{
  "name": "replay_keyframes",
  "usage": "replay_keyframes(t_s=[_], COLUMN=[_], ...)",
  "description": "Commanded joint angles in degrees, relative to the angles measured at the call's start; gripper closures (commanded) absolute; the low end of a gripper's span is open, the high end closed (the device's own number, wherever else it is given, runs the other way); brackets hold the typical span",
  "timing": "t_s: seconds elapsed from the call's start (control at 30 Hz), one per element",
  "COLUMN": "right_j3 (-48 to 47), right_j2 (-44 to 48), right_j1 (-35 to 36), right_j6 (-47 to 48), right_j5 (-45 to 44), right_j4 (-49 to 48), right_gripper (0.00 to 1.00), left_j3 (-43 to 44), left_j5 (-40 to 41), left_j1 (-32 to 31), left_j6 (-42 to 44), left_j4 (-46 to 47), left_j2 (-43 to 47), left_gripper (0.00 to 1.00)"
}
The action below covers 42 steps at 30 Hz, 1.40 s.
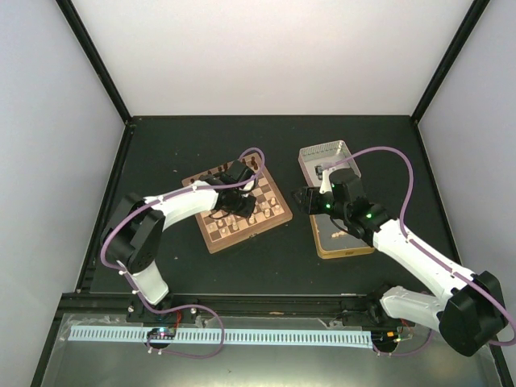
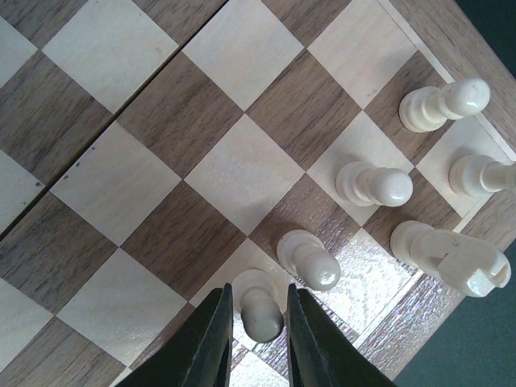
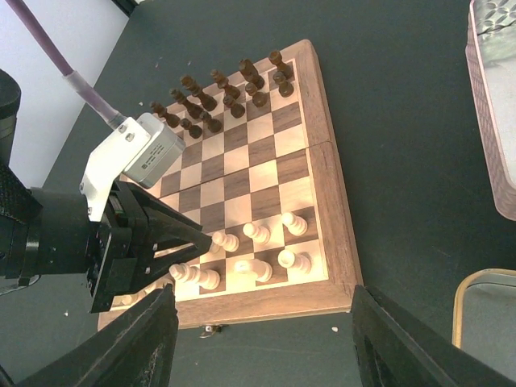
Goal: Set up the chess pieces on the board
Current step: Place the chess piece on the chessboard, then pick up the chess piece from the storage box.
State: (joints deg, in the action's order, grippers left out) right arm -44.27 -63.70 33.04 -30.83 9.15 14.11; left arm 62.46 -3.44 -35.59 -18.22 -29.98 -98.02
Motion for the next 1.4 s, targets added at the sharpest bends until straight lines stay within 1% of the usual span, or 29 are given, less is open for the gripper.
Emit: replay_keyframes(t_s=[0.0, 0.13, 0.33, 0.43, 0.53, 0.6, 0.73, 0.83, 0.97, 1.03, 1.13, 1.2, 1.37], right_j3=[0.1, 0.1, 0.3, 0.2, -0.2, -0.7, -0.4, 0.8, 2.0, 2.4, 2.5, 2.4, 3.5], right_j2=[0.5, 1.5, 3.0, 3.7, 4.0, 3.4, 1.9, 1.6, -0.1, -1.9, -5.0, -7.3, -12.6], right_j1=[0.2, 0.2, 0.2, 0.2, 0.0, -1.6, -8.3, -11.8, -14.2, -15.9, -17.7, -18.1, -18.3], right_j6=[-0.5, -0.8, -1.7, -3.0, -5.1, -7.2, -9.9, -10.0, -9.8, -9.7, -9.9, -10.1, -13.4], right_j5=[-0.7, -2.3, -5.9, -9.9, -16.0, -18.7, -18.5, -18.7, -21.2, -21.8, -20.9, -19.3, -13.7], right_j4=[-1.3, -0.9, 0.0, 1.7, 5.2, 10.4, 18.5, 22.7, 26.7, 27.4, 27.0, 25.7, 23.2], right_gripper=[0.39, 0.39, 0.39, 0.39, 0.39, 0.39, 0.4, 0.4, 0.39, 0.39, 0.39, 0.42, 0.49], left_j3=[2.2, 2.5, 3.1, 3.5, 3.2, 2.0, -2.1, -4.9, -9.0, -11.3, -15.2, -17.2, -20.3], left_j5=[0.1, 0.9, 1.5, 2.3, 5.6, 6.9, 7.6, 7.5, 8.0, 8.6, 9.4, 9.7, 10.3], left_j1=[0.3, 0.3, 0.4, 0.4, 0.9, 1.6, 3.0, 3.5, 3.7, 3.7, 3.8, 3.8, 3.9], left_j6=[-0.2, -0.2, -0.3, -0.6, -3.7, -5.6, -7.5, -7.1, -5.7, -4.7, -3.3, -2.9, -3.6], left_j4=[-0.2, -0.8, -1.8, -2.5, -3.5, -2.8, 0.2, 1.9, 4.0, 5.6, 9.5, 11.6, 14.5], left_j2=[1.2, 1.9, 3.0, 4.2, 7.0, 9.9, 17.5, 24.0, 33.7, 38.1, 44.1, 47.5, 51.2], left_gripper=[0.79, 0.79, 0.78, 0.76, 0.71, 0.69, 0.65, 0.64, 0.59, 0.54, 0.51, 0.48, 0.45])
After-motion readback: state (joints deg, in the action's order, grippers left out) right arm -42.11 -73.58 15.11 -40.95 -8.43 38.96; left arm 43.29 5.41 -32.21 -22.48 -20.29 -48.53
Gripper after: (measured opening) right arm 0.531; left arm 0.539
